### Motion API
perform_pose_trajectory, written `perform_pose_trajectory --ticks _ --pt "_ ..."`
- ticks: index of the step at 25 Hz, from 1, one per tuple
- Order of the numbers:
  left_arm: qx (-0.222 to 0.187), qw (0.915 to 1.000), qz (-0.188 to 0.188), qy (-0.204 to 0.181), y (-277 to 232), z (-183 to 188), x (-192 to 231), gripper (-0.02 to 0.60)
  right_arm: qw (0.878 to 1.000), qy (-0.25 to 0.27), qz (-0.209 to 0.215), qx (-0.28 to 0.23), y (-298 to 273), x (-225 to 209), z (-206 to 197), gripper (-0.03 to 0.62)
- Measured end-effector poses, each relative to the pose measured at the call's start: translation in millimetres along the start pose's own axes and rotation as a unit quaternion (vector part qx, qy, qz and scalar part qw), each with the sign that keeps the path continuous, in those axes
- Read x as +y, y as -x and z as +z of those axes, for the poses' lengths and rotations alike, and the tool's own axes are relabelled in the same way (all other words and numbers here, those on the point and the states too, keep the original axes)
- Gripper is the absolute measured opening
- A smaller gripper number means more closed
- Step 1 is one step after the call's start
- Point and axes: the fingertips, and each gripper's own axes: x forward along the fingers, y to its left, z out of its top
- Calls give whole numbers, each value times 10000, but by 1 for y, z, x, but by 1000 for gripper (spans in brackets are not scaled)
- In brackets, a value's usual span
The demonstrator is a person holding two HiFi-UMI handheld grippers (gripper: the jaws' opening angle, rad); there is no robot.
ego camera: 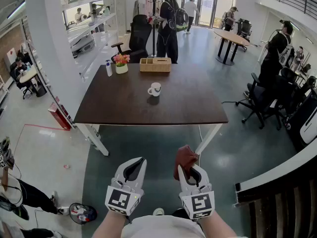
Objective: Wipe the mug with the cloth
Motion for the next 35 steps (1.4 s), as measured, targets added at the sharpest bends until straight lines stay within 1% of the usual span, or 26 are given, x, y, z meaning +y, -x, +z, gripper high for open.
perform_pose_trajectory --ticks 2,5,10,15,18,24,27,32,35 --pt "-89 10000 -1 -28 -6 7 5 0 10000 20 -18 -49 -6 -3 4 78" --pt "-153 9999 -6 29 -10 14 7 0 10000 28 -11 -53 -11 -5 8 78" --pt "-152 9999 -8 50 -11 12 11 0 9997 -74 -200 -90 -14 -12 5 80" --pt "-86 9999 24 95 -13 5 20 0 9996 -97 -251 -83 -20 -15 3 80" --pt "-74 9999 59 32 -16 3 28 0 9996 -97 -244 -80 -28 -17 3 80" --pt "-109 9992 291 234 -26 2 44 0 9998 -91 -146 23 -46 -23 0 80" --pt "-4 9993 344 154 -32 5 51 0 9999 -80 -87 60 -55 -29 3 80" --pt "62 9990 441 43 -71 -12 77 0 9999 52 44 86 -105 -50 -5 80" --pt "177 9983 549 43 -102 -23 93 0 9998 -41 172 40 -139 -69 -8 80"
